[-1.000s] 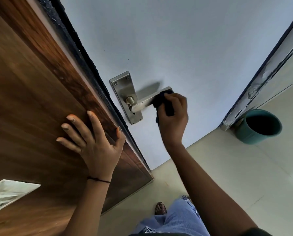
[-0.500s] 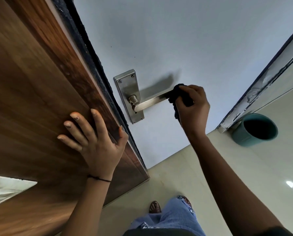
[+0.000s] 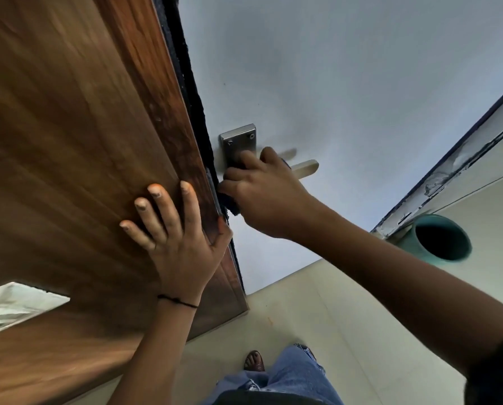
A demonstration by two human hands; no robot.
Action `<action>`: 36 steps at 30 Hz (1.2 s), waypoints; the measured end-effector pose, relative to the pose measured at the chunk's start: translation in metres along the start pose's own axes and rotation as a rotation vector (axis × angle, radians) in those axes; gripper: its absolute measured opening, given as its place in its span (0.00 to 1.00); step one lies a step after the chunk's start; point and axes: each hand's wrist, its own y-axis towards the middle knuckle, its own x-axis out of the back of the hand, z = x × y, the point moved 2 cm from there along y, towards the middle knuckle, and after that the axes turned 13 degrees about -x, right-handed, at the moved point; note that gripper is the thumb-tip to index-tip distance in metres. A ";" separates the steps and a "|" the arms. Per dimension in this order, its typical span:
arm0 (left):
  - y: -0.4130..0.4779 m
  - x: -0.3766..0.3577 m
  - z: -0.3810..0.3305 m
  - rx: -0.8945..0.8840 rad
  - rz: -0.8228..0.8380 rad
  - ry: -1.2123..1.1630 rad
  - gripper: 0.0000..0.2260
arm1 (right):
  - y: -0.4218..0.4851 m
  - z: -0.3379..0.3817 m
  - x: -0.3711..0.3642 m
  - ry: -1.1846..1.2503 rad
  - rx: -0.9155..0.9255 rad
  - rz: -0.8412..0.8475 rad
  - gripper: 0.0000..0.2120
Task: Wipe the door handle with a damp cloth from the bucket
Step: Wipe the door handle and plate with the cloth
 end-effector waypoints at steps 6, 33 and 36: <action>-0.002 -0.001 -0.001 -0.004 0.027 0.021 0.40 | 0.008 -0.021 0.007 0.281 -0.202 0.123 0.15; -0.002 -0.003 0.001 -0.002 -0.025 0.027 0.40 | -0.009 -0.037 -0.014 0.460 -0.304 0.071 0.16; -0.002 -0.003 0.001 0.001 -0.030 0.012 0.40 | -0.014 -0.048 -0.019 0.358 -0.260 0.100 0.18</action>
